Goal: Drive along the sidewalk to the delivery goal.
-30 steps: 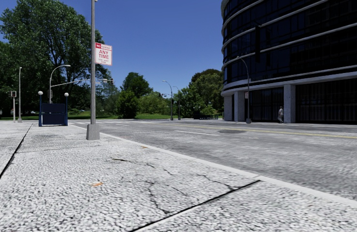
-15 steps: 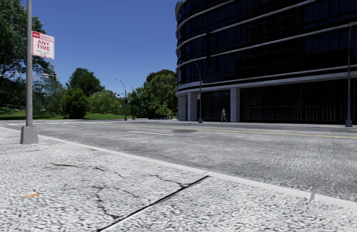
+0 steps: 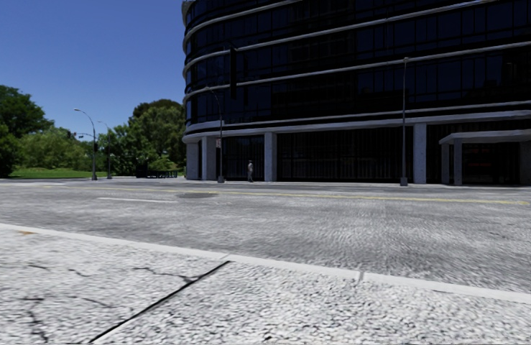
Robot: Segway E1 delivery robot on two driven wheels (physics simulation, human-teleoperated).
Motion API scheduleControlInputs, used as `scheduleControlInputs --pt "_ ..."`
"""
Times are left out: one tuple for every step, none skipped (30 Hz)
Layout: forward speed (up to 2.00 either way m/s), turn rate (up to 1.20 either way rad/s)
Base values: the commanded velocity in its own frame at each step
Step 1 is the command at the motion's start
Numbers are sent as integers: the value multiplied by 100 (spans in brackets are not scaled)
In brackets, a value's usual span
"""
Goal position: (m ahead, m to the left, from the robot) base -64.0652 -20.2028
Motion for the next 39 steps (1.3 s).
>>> scheduleControlInputs --pt "0 -67" --pt "0 -67" --pt "0 -67" --pt "0 -67" --pt "0 -67" --pt "0 -67" --pt "0 -67" --pt "0 -67" --pt "0 -67" --pt "0 -67" --pt "0 -67" --pt "0 -67" --pt "0 -68" --pt "0 -68" --pt "0 -68" --pt "0 -68" --pt "0 -69" --pt "0 -69" --pt "0 -70" --pt "0 -71" --pt "0 -72" --pt "0 -73" --pt "0 -73" --pt "0 -77" --pt "0 -79" --pt "0 -79" --pt "0 -79" --pt "0 -79" --pt "0 -80" --pt "0 -80" --pt "0 -80" --pt "0 -80" --pt "0 -80" --pt "0 -80" --pt "0 -80" --pt "0 -80" --pt "0 -80" --pt "0 -80" --pt "0 -80"
